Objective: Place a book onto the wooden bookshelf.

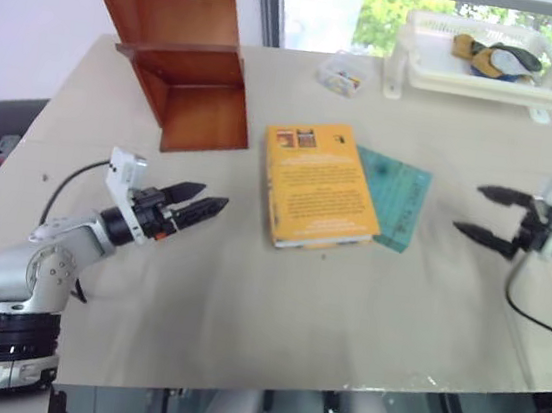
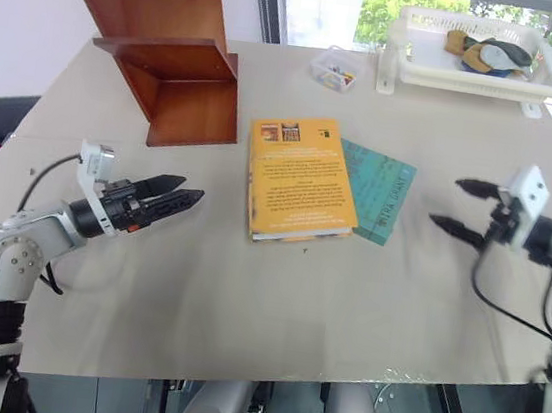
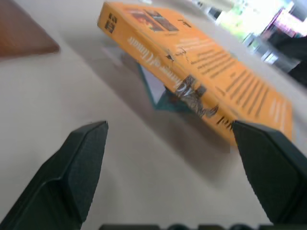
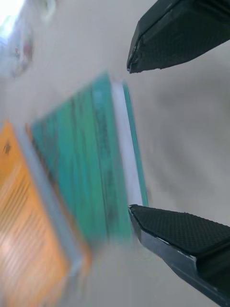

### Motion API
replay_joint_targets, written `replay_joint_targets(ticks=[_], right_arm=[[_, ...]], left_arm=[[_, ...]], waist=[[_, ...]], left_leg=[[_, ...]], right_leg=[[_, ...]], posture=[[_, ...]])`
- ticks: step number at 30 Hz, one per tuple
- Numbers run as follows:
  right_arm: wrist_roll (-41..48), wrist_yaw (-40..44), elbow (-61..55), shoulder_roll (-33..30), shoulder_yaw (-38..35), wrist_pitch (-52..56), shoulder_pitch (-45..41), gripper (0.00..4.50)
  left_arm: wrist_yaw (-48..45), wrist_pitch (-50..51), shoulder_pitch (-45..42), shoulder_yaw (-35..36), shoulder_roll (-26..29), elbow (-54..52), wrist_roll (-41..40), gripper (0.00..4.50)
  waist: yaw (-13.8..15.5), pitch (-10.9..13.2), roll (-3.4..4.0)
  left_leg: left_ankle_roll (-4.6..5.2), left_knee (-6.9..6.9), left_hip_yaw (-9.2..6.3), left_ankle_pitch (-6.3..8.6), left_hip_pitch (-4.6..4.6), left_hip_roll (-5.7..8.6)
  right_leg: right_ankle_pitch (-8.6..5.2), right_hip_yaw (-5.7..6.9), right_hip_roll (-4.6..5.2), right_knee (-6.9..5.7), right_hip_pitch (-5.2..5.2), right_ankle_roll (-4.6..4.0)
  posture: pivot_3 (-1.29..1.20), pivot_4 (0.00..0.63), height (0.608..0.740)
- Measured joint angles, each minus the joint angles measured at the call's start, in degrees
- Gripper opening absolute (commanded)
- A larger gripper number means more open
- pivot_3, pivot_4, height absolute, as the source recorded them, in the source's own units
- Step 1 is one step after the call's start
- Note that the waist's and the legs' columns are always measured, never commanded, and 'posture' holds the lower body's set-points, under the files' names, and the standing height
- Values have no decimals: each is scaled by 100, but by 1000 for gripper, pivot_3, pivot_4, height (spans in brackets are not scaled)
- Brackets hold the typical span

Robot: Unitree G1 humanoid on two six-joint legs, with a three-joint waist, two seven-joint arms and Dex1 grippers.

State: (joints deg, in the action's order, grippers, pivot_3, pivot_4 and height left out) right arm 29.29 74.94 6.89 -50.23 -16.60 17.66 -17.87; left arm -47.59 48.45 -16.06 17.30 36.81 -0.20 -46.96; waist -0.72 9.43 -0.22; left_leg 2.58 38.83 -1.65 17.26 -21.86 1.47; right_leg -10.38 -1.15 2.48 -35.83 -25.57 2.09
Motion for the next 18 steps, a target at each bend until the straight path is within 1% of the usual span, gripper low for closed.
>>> replay_joint_targets(ticks=[1, 2, 3, 5, 7, 8, 10, 12, 14, 18], right_arm=[[445, -24, -750, -149, -273, 537, 395, 4500], [689, -45, -1138, -227, -441, 808, 574, 4500], [1180, -146, -1819, -367, -851, 1310, 1049, 4500], [1725, -259, -2564, -426, -1188, 1831, 1454, 4500], [2260, -485, -3189, -436, -1523, 2262, 1788, 4500], [2430, -585, -3391, -436, -1657, 2382, 1900, 4500], [2600, -697, -3632, -435, -1826, 2482, 2070, 4500], [2681, -754, -3763, -435, -1911, 2493, 2230, 4500], [2674, -787, -3792, -436, -1970, 2485, 2390, 4500], [2618, -808, -3798, -437, -1981, 2451, 2486, 4500]], left_arm=[[20, 298, -101, -4, -91, 76, -209, 4455], [39, 473, -170, 0, -165, 133, -332, 4455], [110, 925, -383, 7, -362, 306, -635, 4455], [196, 1421, -521, 7, -534, 488, -918, 4455], [322, 1851, -789, 8, -757, 901, -1082, 4455], [359, 1997, -942, 9, -821, 1143, -1122, 4455], [377, 2152, -1238, 12, -933, 1620, -1122, 4455], [361, 2230, -1469, -9, -1027, 2030, -1060, 4455], [332, 2241, -1735, -44, -1136, 2510, -939, 4455], [203, 2211, -2209, -65, -1254, 3380, -669, 4455]], waist=[[-14, -4, -7], [-22, -5, -9], [6, -6, -11], [7, -10, -24], [20, -1, -37], [16, 3, -45], [26, 3, -53], [20, 1, -56], [25, 1, -57], [23, 1, -57]], left_leg=[[2, 9, 2, 2, 10, -5], [3, 17, 1, 2, 11, -6], [3, 32, -8, 2, 14, -7], [2, 47, -19, 2, 35, -12], [2, 53, -16, 1, 81, -10], [2, 53, -12, 1, 104, -10], [3, 55, -13, 0, 131, -10], [3, 57, -9, -1, 134, -9], [2, 57, -8, -2, 131, -8], [0, 53, -10, -2, 116, -7]], right_leg=[[0, 1, -8, -2, 10, 0], [0, 3, -10, -6, 15, 1], [1, 11, -12, -7, 28, 1], [0, 24, -22, -4, 58, 2], [-5, 25, -37, -2, 102, 9], [-15, 23, -43, -2, 121, 24], [-26, 25, -50, 1, 150, 16], [-31, 21, -51, 2, 152, 8], [-19, 21, -51, 1, 150, 28], [-5, 20, -48, 3, 134, 4]], posture=[[0, 150, 740], [0, 150, 740], [0, 150, 740], [0, 150, 740], [0, 150, 740], [0, 150, 740], [0, 150, 740], [0, 150, 740], [0, 150, 740], [0, 150, 740]])
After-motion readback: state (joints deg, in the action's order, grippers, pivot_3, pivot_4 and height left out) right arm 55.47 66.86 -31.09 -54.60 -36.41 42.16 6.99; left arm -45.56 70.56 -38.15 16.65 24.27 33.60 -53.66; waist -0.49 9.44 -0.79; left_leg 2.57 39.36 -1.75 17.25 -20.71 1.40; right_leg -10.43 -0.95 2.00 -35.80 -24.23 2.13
